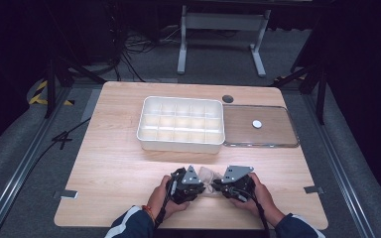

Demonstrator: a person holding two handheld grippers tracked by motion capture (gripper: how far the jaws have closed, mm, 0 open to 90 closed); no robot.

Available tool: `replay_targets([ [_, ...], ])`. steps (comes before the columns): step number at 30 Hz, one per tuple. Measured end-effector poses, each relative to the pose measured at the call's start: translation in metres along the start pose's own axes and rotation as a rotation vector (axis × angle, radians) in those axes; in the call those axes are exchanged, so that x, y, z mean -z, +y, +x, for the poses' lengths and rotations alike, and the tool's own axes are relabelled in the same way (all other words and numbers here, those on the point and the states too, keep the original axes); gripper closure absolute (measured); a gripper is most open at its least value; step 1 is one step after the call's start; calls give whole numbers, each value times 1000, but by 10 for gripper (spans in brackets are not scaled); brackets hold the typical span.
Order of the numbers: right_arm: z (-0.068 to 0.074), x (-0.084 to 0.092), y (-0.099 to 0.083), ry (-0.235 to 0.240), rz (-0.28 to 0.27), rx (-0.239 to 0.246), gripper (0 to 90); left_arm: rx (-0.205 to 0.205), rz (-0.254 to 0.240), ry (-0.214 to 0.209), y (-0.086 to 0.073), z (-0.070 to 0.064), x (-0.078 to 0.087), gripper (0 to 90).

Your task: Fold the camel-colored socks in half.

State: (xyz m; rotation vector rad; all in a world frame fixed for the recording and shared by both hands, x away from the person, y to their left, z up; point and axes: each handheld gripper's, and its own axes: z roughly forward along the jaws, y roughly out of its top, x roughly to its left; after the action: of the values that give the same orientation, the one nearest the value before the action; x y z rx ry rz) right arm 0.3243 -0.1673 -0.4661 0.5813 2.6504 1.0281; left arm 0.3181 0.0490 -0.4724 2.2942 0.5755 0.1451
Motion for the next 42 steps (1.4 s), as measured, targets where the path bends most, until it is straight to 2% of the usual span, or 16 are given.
replay_targets([
  [2, -1, 4, 2, -7, -12, -5, 746, 2, 3, 3, 0, 0, 0, 810],
  [3, 0, 12, 5, -1, -82, -9, 751, 4, -1, -1, 0, 1, 0, 810],
  [7, 8, 16, 15, -4, -153, 17, 781, 2, -2, 1, 0, 1, -1, 810],
  [12, 10, 5, 19, 10, -121, 31, 789, -7, -2, 10, 0, 0, -1, 810],
  [15, 9, -3, 15, -10, -41, 43, 793, -7, -1, 4, 0, 0, -1, 810],
  [18, 2, -5, 10, 19, -19, 2, 791, 2, 3, -2, 0, 1, 0, 809],
  [19, 1, -5, 9, 23, -15, 4, 791, -10, 7, 10, 2, 1, 1, 787],
  [21, 1, -5, 6, 20, -16, 12, 792, -11, 15, 51, 5, 4, 9, 644],
  [24, 0, -5, 5, 21, -20, 6, 792, 121, -72, 51, 2, 19, 23, 612],
  [26, 0, -6, 5, 26, -25, 3, 793, 179, -79, 38, -1, 25, 23, 570],
  [28, 0, -5, 5, 29, -24, 6, 793, 187, -57, 30, -4, 26, 16, 527],
  [31, 0, -5, 5, 22, -22, 13, 793, 170, -27, 22, -4, 23, 9, 488],
  [32, 0, -5, 4, 22, -23, 14, 793, 167, -3, 24, -4, 19, 1, 492],
  [36, 1, -5, 4, 16, -28, 14, 780, 175, -9, 33, -4, 19, 0, 490],
  [40, 5, 2, 6, -35, -50, 19, 761, 171, -12, 58, -5, 16, 0, 499],
  [42, 3, 5, 8, -61, -65, 15, 767, 159, -8, 55, -3, 16, -1, 520],
])
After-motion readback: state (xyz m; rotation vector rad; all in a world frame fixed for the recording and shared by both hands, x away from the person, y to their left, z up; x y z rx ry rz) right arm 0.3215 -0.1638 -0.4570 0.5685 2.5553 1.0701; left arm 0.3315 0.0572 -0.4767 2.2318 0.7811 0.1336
